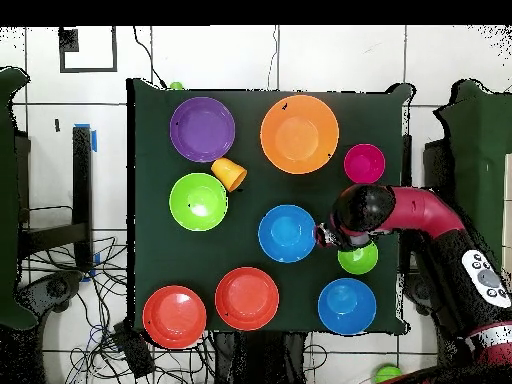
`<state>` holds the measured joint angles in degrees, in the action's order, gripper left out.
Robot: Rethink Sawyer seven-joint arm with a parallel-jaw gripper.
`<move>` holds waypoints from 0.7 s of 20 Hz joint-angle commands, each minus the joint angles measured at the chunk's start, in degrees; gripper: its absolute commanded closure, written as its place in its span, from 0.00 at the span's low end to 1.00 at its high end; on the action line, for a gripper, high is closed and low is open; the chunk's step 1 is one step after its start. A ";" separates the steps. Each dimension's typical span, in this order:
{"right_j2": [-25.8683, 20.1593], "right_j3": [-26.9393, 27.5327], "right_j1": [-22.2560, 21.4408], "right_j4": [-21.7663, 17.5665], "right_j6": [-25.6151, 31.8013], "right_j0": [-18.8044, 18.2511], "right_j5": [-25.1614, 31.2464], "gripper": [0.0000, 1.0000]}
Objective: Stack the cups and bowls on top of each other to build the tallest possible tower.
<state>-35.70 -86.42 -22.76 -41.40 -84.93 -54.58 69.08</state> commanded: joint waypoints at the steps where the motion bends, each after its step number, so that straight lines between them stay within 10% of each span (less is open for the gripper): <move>1: 0.76 -1.52 -0.46 -1.96 19.87 0.70 8.97 1.00; 9: -0.61 3.45 1.22 -1.53 18.69 0.48 10.39 1.00; 14: -8.42 2.28 5.25 11.22 10.11 -4.64 -0.74 1.00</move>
<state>-37.50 -86.34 -22.10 -37.66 -84.92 -56.74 74.55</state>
